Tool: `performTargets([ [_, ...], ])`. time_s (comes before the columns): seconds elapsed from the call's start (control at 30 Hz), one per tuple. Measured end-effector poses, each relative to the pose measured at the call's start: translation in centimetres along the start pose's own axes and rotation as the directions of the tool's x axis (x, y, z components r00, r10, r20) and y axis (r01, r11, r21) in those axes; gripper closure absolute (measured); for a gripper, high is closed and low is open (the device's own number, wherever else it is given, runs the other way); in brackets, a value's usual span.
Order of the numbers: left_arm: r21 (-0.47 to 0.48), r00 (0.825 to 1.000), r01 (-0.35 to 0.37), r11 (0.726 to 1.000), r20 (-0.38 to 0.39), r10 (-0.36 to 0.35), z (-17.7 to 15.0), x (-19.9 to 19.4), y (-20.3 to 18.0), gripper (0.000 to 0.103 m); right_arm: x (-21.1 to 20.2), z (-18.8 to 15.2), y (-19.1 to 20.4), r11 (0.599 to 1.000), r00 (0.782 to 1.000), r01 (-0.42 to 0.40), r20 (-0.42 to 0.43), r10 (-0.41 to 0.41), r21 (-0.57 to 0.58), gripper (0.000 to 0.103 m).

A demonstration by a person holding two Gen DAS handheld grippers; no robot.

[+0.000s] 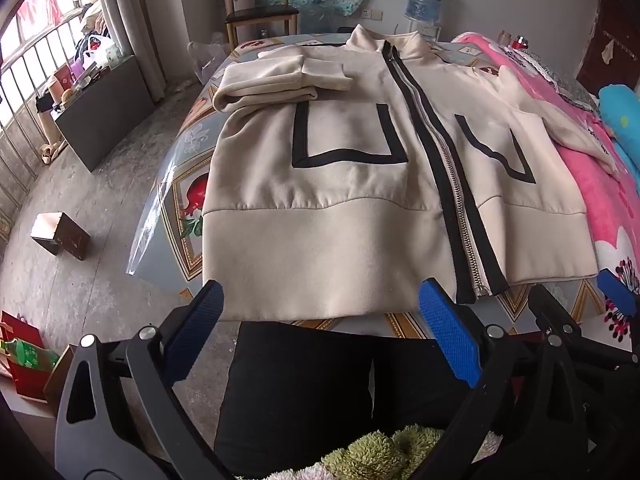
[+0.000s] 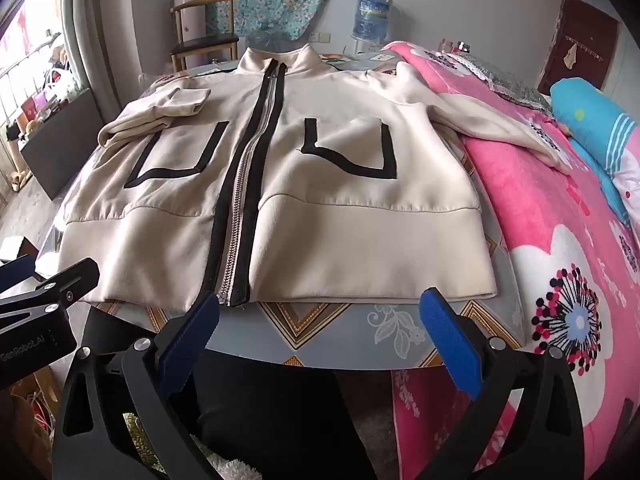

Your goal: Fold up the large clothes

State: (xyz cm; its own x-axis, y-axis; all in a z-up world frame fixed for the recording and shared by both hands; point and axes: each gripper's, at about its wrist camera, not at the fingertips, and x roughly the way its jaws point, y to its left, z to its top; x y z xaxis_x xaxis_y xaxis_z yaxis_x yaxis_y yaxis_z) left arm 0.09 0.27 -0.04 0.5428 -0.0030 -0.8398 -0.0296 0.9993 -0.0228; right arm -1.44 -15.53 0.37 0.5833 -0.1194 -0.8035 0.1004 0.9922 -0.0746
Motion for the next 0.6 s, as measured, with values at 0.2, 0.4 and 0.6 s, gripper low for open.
performTargets([
  [0.2,0.000,1.000,0.001,1.000,0.001,-0.001,0.03,0.16,0.05,0.008,-0.08,0.00,0.08,1.000,1.000,0.002,0.003,-0.002,-0.003,0.005],
  [0.4,-0.002,1.000,0.002,1.000,0.002,-0.002,0.11,0.32,0.19,0.008,-0.19,-0.04,0.12,1.000,1.000,0.003,0.004,-0.003,-0.004,0.005],
  [0.6,-0.002,1.000,0.002,1.000,0.003,-0.002,0.11,0.30,0.25,0.008,-0.30,-0.06,0.18,1.000,1.000,0.005,0.009,-0.004,-0.009,0.005],
])
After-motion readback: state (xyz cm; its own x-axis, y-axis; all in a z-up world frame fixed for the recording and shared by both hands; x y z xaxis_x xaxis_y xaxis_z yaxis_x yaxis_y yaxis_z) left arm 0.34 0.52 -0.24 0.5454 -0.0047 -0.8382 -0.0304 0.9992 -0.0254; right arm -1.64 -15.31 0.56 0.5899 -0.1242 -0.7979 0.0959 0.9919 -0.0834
